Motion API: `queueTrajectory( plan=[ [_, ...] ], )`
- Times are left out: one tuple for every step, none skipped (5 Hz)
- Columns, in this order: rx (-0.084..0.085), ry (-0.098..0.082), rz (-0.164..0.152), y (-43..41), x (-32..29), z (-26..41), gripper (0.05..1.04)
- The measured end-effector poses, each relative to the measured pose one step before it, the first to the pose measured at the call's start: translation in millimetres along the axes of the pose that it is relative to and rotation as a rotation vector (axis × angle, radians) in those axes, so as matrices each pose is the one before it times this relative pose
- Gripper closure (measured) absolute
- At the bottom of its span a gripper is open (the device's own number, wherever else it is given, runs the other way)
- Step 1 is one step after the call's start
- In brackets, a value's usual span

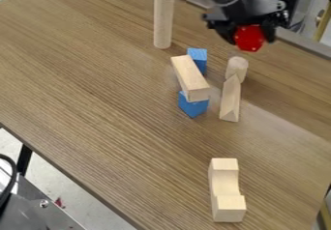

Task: Take the red hexagon off of the small cylinder and put it on the table

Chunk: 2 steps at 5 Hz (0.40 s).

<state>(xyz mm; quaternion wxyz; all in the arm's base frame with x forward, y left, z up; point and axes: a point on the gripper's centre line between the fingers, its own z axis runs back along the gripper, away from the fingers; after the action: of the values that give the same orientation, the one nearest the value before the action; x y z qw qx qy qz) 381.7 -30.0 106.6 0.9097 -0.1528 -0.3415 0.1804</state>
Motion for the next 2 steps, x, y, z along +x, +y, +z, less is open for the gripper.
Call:
queueTrajectory(
  plan=[
    [0.0704,-0.0181,0.1226,21.31,-7.14,9.58,0.274],
    [0.0683,-0.0230,0.1042,20.71,1.84,0.11,0.274]
  ],
)
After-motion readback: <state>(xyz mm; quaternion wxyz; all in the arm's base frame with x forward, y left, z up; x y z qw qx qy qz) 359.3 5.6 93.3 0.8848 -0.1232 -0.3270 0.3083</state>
